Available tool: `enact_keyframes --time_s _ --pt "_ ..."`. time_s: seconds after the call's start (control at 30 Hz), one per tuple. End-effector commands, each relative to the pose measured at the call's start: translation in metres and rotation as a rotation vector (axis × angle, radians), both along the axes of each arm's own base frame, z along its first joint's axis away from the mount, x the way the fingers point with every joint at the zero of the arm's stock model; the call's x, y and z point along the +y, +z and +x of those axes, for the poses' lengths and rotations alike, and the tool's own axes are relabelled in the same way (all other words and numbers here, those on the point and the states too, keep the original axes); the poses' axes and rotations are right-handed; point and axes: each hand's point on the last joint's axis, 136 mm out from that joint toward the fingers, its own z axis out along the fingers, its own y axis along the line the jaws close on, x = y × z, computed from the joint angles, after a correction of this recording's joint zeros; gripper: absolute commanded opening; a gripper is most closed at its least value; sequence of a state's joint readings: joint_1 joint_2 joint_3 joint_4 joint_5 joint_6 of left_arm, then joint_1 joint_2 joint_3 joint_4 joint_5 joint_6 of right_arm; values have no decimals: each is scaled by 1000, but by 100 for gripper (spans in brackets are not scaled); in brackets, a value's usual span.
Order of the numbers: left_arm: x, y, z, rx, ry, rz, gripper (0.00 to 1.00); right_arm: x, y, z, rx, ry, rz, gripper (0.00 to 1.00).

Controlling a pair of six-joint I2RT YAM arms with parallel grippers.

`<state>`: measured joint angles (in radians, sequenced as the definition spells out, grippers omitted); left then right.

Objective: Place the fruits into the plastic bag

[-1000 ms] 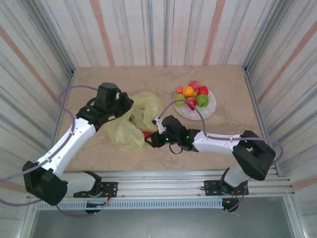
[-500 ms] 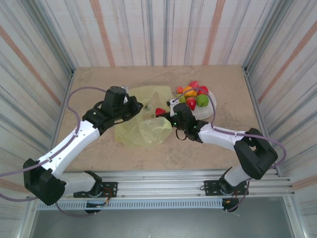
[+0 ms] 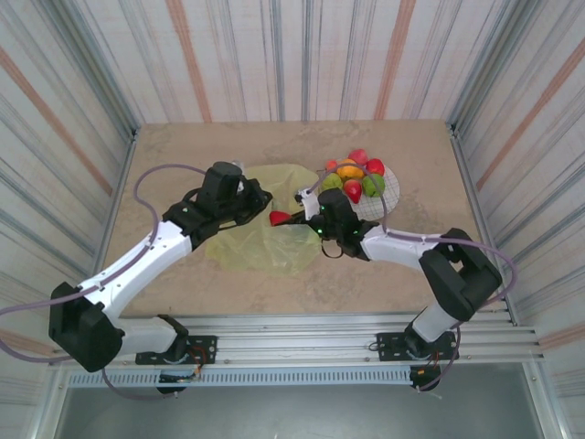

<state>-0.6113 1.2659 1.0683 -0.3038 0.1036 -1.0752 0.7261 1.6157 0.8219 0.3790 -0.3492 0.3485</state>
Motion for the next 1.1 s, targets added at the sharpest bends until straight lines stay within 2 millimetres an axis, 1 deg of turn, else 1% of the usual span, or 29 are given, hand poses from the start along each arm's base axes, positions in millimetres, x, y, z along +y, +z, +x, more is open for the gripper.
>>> enact_keyframes --time_s 0.0,0.07,0.13,0.3,0.4,0.47,0.53,0.67,0.8,0.93,1.07 --pt "-8 4 1 -9 -9 -30 1 21 15 10 -4 -14 64 48" --pt "-11 6 1 -14 -25 -42 0 27 15 17 51 -61 112 49" --pt "-14 6 1 -16 -35 -49 0 32 11 23 111 -123 147 49" --pt "-21 5 4 -22 -63 -59 0 47 -10 30 259 -253 188 53" --pt "-24 3 5 -23 -75 -62 0 57 -15 32 311 -277 228 54" --pt "-26 1 6 -19 -79 -62 0 67 -15 34 346 -270 249 59" --pt "-27 -1 7 -17 -82 -61 0 69 -19 36 364 -273 252 65" --pt "-24 -3 7 -16 -80 -56 0 57 -24 43 374 -298 249 76" --pt "-15 -5 10 -19 -62 -52 0 43 -20 45 353 -304 223 84" --pt "-3 -3 16 -35 -40 -46 0 30 -16 40 318 -301 166 85" --pt "21 -6 26 -39 7 -19 0 15 -15 26 268 -264 68 83"
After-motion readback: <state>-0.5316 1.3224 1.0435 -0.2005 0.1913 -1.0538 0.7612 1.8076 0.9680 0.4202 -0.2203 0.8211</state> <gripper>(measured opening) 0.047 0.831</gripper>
